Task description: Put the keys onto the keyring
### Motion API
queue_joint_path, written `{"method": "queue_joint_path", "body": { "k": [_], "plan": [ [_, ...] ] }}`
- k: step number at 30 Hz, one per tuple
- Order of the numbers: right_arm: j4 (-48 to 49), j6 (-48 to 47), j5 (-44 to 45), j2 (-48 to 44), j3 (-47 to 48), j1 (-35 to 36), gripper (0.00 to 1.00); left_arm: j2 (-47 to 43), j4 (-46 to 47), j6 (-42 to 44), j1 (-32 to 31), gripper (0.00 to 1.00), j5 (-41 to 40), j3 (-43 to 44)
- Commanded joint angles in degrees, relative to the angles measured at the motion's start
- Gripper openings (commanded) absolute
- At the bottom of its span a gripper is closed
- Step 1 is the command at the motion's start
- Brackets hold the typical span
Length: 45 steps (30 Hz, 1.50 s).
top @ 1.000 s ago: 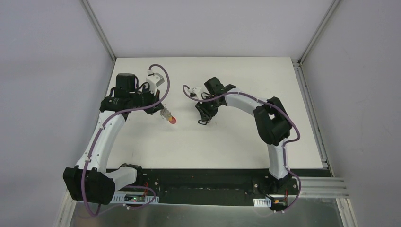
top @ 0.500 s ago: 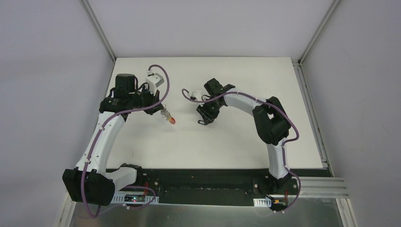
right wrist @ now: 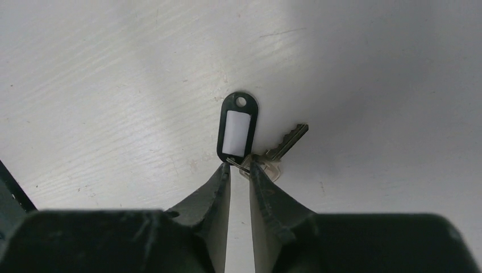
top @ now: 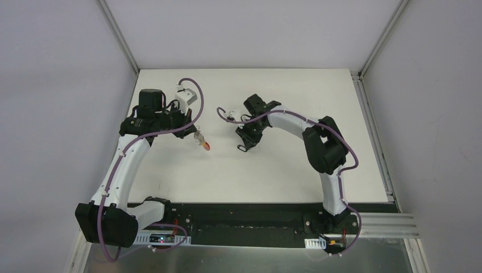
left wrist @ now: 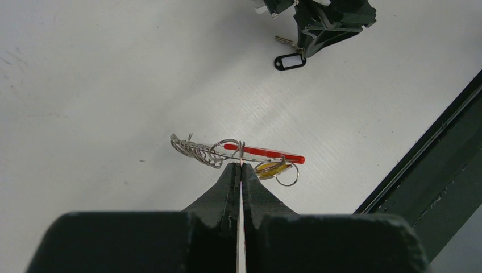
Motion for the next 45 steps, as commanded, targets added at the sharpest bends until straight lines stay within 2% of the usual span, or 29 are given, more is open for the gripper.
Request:
{"method": "queue_joint_path", "body": {
  "k": [1, 4, 9, 17, 24, 37, 45],
  "plan": [
    [-2.82, -1.4, -2.31, 0.43, 2.86, 0.42, 0.19, -1.47, 1.12, 0.44, 0.31, 0.0, 0.2, 0.04],
    [-4.05, -1.88, -2.93, 0.51, 3.48, 0.42, 0.14, -1.62, 0.93, 0.62, 0.37, 0.0, 0.17, 0.0],
    [-4.52, -2.91, -2.85, 0.17, 3.94, 0.46, 0.13, -1.71, 0.93, 0.66, 0.36, 0.0, 0.16, -0.08],
    [-4.98, -5.0, -1.73, 0.89, 5.57, 0.8, 0.31, -1.91, 0.59, 1.0, 0.36, 0.0, -0.3, 0.03],
    [-7.22, -7.23, -1.46, 2.86, 8.11, 1.28, 0.34, -2.15, 0.4, 1.03, 0.37, 0.0, -0.43, 0.15],
    [-9.25, -9.78, -2.27, 3.65, 7.44, 1.82, 0.33, -1.89, 0.4, 0.7, 0.33, 0.0, -0.64, 0.3],
    [-9.47, -9.78, -3.17, 4.18, 7.37, 2.0, 0.24, -1.89, 0.31, 0.77, 0.37, 0.0, -0.89, 0.25]
  ]
}}
